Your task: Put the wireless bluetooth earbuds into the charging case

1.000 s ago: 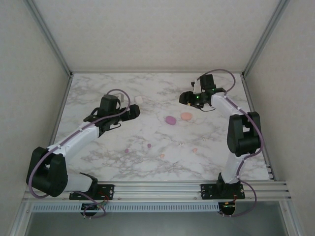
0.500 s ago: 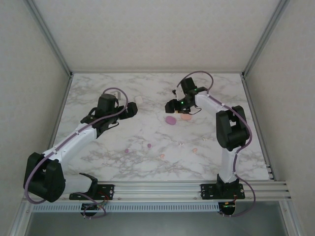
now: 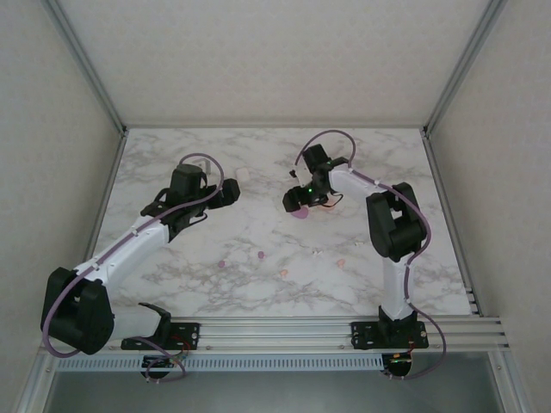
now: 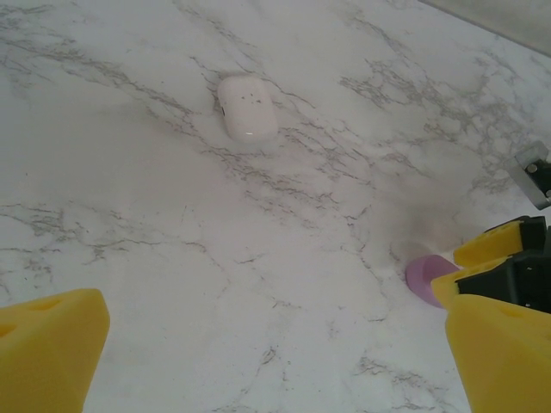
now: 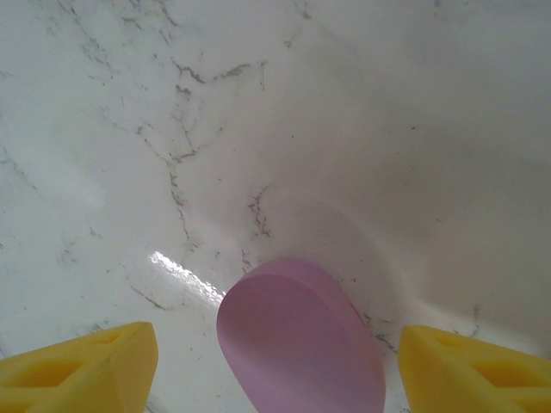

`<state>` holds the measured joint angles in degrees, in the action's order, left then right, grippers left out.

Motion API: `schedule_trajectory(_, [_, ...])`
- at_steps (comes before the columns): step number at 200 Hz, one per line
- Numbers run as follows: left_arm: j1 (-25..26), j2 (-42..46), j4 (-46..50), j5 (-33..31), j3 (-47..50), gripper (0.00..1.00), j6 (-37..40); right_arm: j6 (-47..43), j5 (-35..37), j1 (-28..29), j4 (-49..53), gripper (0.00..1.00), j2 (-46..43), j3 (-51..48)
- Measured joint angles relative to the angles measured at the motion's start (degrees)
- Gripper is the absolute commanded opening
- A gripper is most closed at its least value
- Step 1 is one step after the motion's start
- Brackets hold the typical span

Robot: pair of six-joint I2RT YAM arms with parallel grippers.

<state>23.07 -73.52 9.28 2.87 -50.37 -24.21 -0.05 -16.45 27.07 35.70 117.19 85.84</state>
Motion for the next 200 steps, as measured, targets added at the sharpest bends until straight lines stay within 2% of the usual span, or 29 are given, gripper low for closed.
schedule_trajectory(72, [0.0,-0.42,0.0,-0.31,0.0,1.0,-0.02,-3.02,0.74,2.54,0.87,0.68,0.52,-0.35])
schedule_trajectory(125, [0.0,-0.42,0.02,-0.46,0.0,1.0,-0.02,-4.28,4.7,4.26,0.44,0.65,0.52,-1.99])
schedule_trajectory(200, [0.0,-0.42,0.0,-0.48,0.0,0.99,-0.55,-5.81,11.41,5.97,-1.66,0.54,0.52,-3.17])
